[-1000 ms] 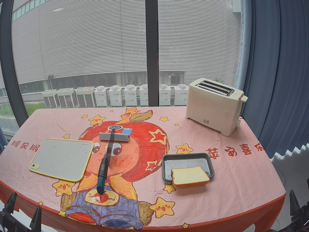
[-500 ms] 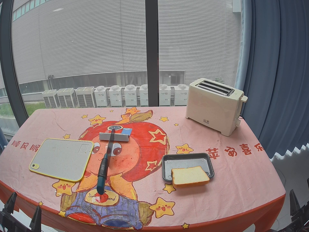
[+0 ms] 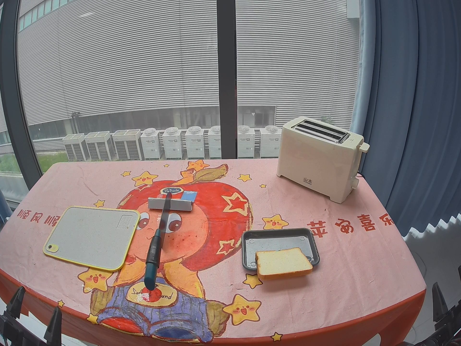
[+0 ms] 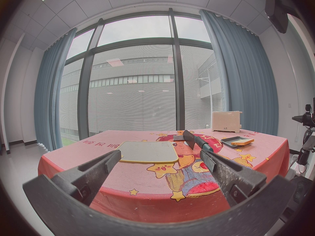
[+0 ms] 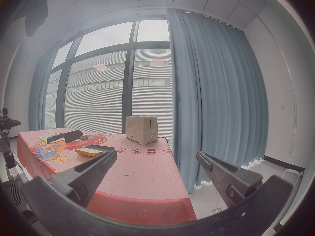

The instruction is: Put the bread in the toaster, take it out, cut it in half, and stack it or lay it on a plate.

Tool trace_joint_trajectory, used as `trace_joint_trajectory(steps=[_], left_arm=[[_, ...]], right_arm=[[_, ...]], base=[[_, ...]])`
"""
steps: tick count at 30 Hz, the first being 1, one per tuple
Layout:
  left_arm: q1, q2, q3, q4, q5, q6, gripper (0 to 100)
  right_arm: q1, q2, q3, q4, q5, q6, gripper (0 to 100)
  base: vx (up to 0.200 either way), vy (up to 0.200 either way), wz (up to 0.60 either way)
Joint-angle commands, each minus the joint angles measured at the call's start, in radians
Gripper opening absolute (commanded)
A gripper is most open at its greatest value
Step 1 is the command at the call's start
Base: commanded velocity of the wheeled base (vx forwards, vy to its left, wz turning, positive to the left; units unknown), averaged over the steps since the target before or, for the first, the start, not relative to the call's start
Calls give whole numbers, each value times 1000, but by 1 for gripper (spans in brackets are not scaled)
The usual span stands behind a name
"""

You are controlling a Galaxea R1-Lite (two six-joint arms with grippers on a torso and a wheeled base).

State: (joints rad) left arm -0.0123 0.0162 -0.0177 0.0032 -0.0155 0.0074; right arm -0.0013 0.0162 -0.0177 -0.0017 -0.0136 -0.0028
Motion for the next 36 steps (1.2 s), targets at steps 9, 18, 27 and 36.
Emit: trace_joint_trajectory(steps=[9,18,27,36], left_arm=[[0,-15,16,0,0,0,100],[0,-15,16,0,0,0,100],[0,-15,16,0,0,0,100],[0,-15,16,0,0,-1,100]], right_arm=[[0,-16,18,-4,-6,3,100],[0,-16,18,-4,-6,4,100],[0,-16,18,-4,-6,4,100],[-2,-16,18,-104,-6,9,100]], base=[[0,0,0],[0,0,0],[0,0,0],[0,0,0]])
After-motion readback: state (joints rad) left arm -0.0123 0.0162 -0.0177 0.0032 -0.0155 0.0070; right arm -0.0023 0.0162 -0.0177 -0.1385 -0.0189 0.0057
